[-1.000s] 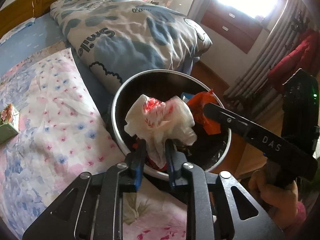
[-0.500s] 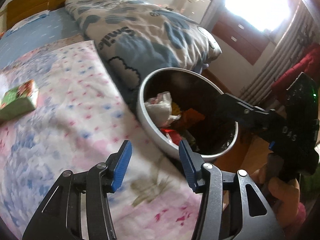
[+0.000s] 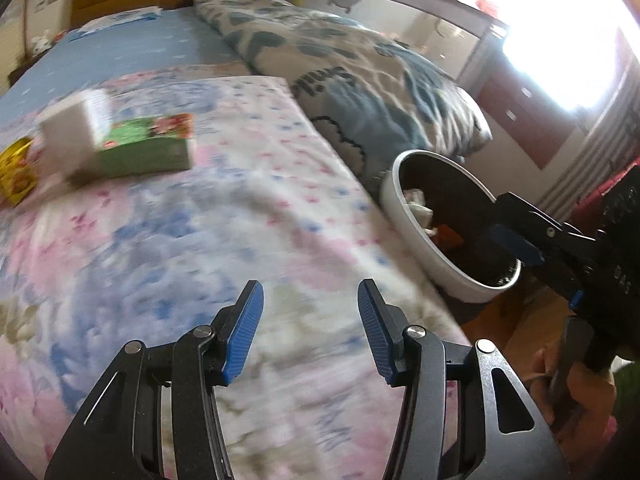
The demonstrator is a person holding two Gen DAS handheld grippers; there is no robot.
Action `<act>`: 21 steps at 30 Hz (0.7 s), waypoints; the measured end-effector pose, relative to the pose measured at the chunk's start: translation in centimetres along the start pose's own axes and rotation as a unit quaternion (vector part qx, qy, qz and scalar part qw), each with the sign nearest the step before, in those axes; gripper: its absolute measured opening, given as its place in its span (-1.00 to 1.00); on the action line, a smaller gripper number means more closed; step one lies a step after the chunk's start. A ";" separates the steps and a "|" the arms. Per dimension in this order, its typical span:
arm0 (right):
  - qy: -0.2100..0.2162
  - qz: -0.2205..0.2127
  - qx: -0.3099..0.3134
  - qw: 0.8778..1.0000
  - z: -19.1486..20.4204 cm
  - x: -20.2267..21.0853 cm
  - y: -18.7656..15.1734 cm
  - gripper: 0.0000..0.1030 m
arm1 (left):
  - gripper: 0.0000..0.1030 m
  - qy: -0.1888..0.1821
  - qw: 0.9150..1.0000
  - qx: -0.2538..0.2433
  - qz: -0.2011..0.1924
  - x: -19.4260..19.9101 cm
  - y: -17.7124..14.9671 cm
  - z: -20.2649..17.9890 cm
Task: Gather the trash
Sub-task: 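Open both tools to drop the tissue and wrapper into the bin, then move both open tools back toward the remaining trash on the bed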
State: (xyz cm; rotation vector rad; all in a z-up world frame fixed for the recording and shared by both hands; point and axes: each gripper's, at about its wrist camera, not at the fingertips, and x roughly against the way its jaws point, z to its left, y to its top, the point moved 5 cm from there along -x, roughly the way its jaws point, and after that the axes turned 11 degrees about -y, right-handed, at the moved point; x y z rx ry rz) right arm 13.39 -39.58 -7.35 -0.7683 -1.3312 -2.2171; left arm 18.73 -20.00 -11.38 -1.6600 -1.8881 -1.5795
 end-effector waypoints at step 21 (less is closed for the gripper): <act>0.054 0.044 0.064 0.996 9.0 -4.1 -2.9 0.66 | -0.03 0.069 0.992 0.091 -0.045 6.3 -1.6 11.1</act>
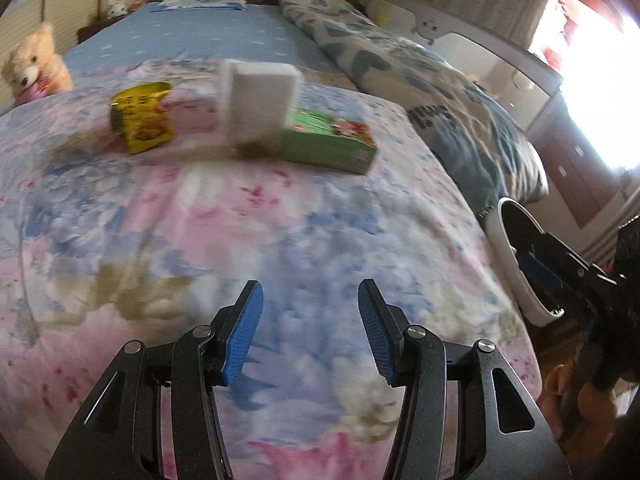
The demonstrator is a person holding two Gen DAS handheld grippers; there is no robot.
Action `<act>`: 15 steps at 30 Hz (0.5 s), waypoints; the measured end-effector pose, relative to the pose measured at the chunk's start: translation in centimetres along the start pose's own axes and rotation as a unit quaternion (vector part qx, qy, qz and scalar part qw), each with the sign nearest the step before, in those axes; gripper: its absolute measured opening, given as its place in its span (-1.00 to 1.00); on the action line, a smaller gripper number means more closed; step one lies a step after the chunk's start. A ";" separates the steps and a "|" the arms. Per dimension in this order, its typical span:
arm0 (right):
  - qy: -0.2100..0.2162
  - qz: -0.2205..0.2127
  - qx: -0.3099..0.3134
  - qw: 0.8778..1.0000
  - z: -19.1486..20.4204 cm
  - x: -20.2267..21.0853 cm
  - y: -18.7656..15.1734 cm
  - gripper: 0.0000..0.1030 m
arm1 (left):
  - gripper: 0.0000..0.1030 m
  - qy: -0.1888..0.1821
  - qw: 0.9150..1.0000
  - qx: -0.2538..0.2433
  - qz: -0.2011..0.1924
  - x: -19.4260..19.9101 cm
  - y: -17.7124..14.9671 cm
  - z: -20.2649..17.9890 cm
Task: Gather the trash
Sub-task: 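Move both open tools back toward the remaining trash on the bed, then grasp the yellow snack bag with the left tool while the right tool grasps the green milk carton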
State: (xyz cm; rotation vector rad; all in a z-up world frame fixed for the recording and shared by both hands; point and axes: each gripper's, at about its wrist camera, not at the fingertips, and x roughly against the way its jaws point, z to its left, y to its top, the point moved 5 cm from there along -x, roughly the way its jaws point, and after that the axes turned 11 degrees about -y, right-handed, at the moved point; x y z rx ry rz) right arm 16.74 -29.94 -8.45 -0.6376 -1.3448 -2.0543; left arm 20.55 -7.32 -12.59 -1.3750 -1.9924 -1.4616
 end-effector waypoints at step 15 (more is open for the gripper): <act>0.032 0.017 0.072 0.997 7.1 -5.3 -0.2 0.66 | -0.03 0.040 0.998 0.043 -0.019 1.8 1.9 6.9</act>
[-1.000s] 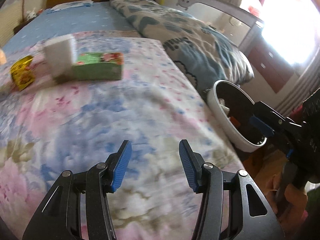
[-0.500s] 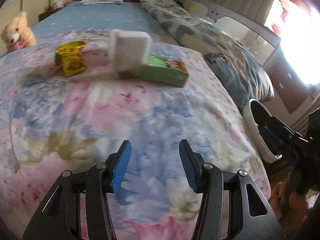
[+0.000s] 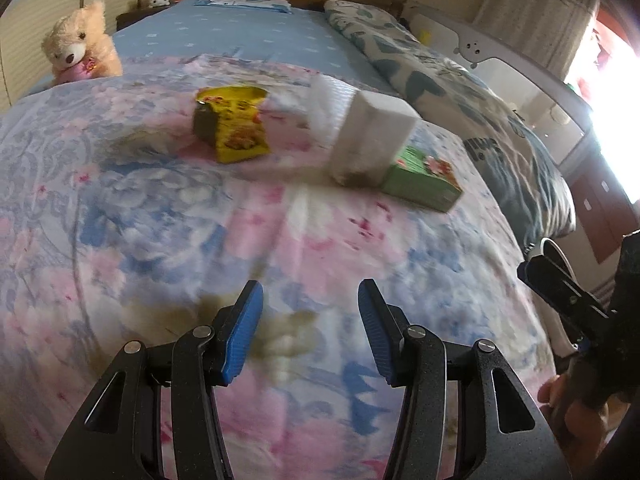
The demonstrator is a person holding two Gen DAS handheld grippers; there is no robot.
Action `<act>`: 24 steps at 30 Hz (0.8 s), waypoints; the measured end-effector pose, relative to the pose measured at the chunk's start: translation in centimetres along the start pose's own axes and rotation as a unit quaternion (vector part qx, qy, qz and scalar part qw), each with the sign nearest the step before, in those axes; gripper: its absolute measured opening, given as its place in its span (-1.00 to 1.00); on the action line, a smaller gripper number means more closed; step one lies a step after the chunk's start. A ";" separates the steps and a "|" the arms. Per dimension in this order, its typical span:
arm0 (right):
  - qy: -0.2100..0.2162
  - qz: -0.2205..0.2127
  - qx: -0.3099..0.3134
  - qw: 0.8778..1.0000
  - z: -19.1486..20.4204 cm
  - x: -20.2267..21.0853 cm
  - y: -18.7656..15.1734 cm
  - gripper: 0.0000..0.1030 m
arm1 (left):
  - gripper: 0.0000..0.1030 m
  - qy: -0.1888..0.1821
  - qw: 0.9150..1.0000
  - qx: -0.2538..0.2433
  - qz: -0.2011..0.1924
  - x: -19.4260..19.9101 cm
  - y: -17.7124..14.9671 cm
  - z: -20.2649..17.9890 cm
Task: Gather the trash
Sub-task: 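Grasp the yellow snack bag with the left tool while the right tool grasps the green milk carton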
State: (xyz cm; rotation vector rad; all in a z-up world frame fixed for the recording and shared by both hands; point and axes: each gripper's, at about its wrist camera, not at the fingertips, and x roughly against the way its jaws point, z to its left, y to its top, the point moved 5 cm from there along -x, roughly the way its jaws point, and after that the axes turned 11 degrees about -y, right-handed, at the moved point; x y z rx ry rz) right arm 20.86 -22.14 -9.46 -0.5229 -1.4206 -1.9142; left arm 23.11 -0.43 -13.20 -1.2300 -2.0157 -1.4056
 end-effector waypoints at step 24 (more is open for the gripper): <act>0.021 0.093 0.246 0.965 1.5 -12.1 5.7 0.66 | 0.09 0.048 0.999 0.005 -0.022 -4.8 10.1 5.7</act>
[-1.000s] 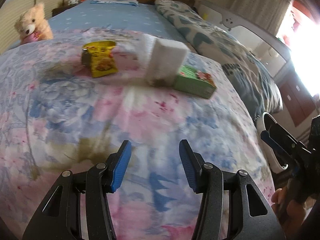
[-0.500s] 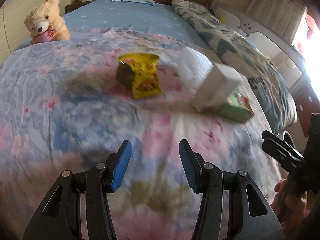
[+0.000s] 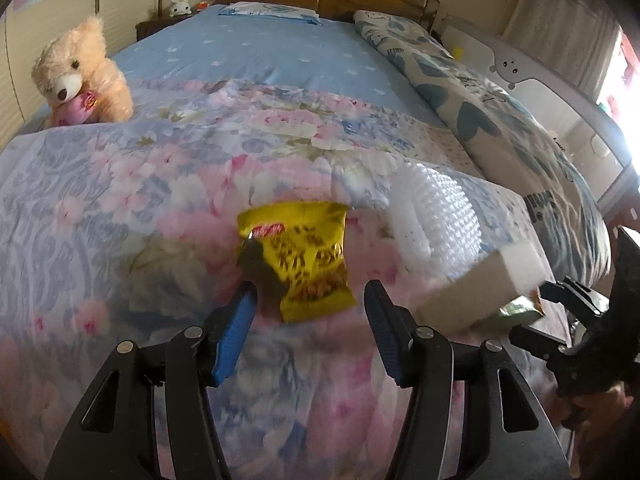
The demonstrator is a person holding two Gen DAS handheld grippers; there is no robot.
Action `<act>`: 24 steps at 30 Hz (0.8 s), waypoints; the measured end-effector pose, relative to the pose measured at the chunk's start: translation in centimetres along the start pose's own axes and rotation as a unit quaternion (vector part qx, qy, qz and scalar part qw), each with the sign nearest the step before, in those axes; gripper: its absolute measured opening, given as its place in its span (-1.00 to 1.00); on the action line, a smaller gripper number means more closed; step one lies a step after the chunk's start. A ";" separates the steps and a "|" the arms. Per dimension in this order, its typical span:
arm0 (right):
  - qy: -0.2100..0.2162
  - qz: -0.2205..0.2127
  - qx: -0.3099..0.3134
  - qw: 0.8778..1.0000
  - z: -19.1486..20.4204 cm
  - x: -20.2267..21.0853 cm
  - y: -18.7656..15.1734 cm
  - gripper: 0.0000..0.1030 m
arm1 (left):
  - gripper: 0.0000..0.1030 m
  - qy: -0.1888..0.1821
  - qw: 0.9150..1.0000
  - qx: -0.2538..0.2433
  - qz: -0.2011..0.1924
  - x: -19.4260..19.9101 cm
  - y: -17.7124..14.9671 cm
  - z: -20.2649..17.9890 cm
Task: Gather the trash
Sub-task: 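Grasp the yellow snack bag with the left tool while the right tool grasps the green milk carton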
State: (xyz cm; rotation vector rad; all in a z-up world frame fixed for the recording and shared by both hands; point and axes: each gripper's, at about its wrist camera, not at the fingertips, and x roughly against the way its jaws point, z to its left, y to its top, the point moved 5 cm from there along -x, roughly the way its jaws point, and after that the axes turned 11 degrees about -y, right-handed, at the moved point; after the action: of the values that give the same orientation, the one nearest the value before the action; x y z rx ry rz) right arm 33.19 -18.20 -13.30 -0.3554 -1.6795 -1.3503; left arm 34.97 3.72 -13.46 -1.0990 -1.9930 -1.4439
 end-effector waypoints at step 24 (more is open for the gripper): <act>-0.026 -0.012 -0.105 0.994 1.1 6.9 -6.9 0.05 | -0.96 -0.078 0.997 -0.026 0.009 4.2 -7.1 -5.2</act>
State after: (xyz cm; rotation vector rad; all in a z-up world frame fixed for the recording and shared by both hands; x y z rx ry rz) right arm 24.11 -21.79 -12.05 -0.4970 -1.5928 -1.5517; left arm 26.31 -0.65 -12.67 -1.2852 -2.0542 -1.4478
